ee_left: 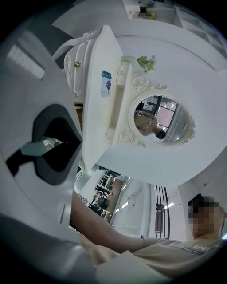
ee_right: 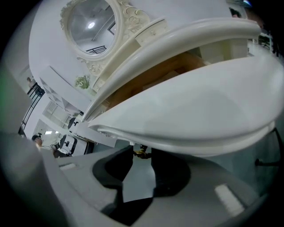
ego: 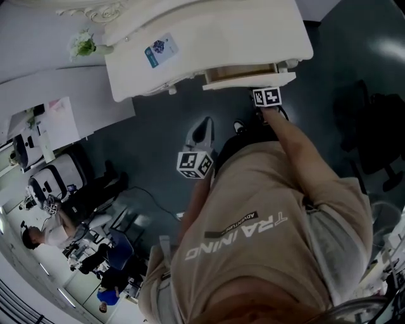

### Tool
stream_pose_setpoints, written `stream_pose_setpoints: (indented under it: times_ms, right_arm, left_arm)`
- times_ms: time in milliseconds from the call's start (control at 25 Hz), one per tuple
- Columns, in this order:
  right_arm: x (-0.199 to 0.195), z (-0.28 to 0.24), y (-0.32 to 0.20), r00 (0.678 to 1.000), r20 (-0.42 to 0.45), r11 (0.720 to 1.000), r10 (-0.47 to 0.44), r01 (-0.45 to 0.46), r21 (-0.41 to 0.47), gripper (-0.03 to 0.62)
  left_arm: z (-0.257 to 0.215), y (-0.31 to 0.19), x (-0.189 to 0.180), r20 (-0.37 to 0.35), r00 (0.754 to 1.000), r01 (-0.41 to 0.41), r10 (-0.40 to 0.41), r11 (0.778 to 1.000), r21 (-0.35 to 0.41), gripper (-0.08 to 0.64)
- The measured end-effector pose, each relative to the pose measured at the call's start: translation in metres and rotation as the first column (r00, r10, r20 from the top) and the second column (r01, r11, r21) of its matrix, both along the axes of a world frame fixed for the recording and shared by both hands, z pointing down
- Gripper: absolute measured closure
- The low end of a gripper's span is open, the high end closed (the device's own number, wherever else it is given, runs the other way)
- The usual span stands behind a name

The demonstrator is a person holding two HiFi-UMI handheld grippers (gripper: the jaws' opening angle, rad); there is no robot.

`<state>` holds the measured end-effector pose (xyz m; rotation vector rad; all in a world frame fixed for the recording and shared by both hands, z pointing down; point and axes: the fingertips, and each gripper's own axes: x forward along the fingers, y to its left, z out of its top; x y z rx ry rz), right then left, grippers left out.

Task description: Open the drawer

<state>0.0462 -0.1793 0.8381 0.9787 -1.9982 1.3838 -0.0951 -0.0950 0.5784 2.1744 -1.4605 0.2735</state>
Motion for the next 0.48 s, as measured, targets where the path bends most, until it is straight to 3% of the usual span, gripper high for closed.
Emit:
stream_pose_setpoints:
  times_ms: [480]
  right_arm:
    - [-0.008,0.000,0.065,0.998,-0.046,0.999,0.041,-0.042,-0.016,0.460]
  left_arm:
    - [0.018,0.066,-0.063,-0.042,0.998,-0.057,0.056,0.998,-0.022,0.552]
